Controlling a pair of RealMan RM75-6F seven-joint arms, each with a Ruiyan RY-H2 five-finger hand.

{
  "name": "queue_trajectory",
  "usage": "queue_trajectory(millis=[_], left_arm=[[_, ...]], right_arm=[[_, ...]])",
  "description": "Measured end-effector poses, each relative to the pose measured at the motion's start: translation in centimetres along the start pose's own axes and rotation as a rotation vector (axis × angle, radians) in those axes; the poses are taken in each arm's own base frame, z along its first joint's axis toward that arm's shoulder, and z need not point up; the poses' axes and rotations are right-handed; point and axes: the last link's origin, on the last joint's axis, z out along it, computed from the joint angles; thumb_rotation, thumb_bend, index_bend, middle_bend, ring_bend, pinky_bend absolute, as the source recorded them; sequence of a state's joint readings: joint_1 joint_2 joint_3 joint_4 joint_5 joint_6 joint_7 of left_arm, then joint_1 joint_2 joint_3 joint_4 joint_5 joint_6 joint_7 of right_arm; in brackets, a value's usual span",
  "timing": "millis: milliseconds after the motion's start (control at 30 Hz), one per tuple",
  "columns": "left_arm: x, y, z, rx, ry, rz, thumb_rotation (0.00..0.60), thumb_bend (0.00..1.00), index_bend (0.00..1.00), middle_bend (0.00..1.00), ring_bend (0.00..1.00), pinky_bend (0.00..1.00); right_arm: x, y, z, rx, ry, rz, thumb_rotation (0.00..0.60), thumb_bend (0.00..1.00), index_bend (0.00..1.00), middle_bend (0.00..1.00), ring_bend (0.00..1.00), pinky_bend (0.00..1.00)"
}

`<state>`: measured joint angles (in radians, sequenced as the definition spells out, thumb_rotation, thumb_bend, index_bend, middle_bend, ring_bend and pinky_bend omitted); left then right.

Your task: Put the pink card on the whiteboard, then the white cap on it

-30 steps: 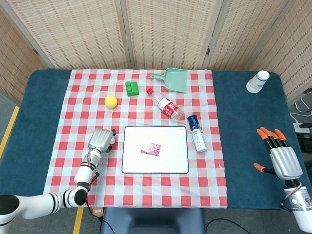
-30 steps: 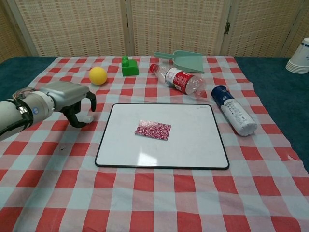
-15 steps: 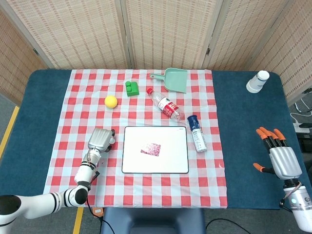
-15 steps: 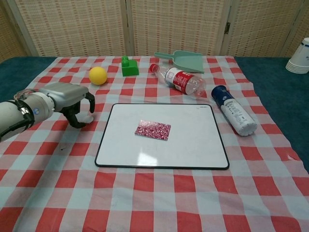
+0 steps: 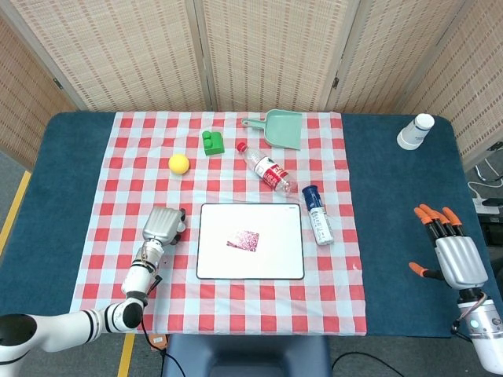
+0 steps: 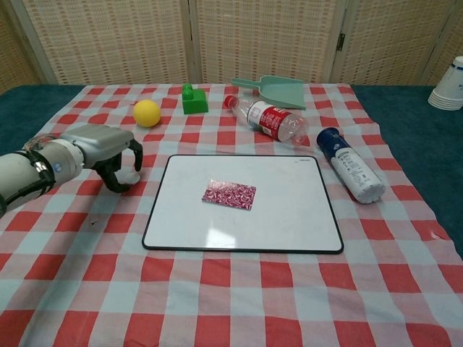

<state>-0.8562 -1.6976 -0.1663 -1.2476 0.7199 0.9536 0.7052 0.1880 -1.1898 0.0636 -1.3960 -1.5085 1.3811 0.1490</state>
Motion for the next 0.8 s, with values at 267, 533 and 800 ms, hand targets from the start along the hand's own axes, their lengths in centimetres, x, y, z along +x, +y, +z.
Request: queue_trajectory(millis=[267,533,800], left_arm=[[-0.03,0.09,0.10,0.001,-0.003,-0.006,0.600,0.30,0.42,0.99,0.98,0.97],[0.29,0.14,0.36,0.003,-0.001,-0.012,0.600,0.30,0.43,0.99,0.98,0.97],[0.19,0.06,0.57,0.008,-0.007,-0.024,0.600,0.29,0.43,0.99,0.98,0.97]], right_arm=[[0.04,-0.01,-0.03,-0.001,0.002,0.000,0.600,0.00,0.04,0.06,0.00,0.00],[0.04,0.01,-0.03,-0.002,0.002,-0.001,0.600,0.00,0.04,0.06,0.00,0.00],[0.02,0.06,0.03,-0.004,0.001,-0.002,0.600,0.00,0.04,0.06,0.00,0.00]])
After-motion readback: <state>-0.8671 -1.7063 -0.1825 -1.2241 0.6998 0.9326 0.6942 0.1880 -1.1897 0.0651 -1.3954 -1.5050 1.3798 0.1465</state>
